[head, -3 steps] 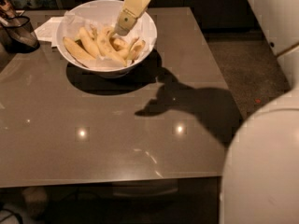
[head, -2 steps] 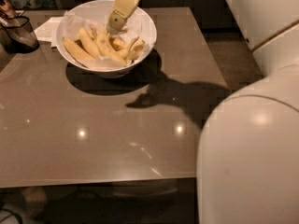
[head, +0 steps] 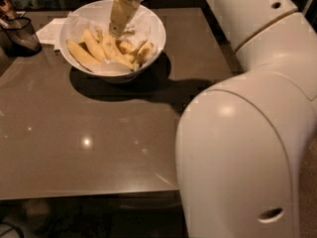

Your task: Pick banana from white bowl

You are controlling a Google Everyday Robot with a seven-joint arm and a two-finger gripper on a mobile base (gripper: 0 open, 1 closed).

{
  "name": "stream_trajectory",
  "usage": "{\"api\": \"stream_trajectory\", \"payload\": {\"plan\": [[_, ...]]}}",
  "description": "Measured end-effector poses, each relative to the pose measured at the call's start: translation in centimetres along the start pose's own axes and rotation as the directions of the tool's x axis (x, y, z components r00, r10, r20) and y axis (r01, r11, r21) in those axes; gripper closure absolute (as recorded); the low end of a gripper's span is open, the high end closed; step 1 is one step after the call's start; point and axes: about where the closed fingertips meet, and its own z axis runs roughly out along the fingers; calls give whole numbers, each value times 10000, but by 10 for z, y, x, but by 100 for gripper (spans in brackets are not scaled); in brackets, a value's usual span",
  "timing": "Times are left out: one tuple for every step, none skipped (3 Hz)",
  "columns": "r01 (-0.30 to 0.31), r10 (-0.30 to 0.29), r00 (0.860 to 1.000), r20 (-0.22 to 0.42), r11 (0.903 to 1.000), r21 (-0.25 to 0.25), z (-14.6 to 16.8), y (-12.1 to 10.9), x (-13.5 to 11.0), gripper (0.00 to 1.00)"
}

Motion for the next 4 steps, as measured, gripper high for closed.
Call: {"api": "stream_trajectory", "payload": {"plan": [[13, -16, 9998, -217, 9999, -125, 17, -2, -6, 42], [-75, 65, 9990, -431, 9997, -222, 33, -6, -9, 41], [-172, 148, 9979, -632, 9991, -375, 49, -8, -11, 40], [-259, 210, 9960, -869, 9981, -564, 65, -7, -14, 39]]}}
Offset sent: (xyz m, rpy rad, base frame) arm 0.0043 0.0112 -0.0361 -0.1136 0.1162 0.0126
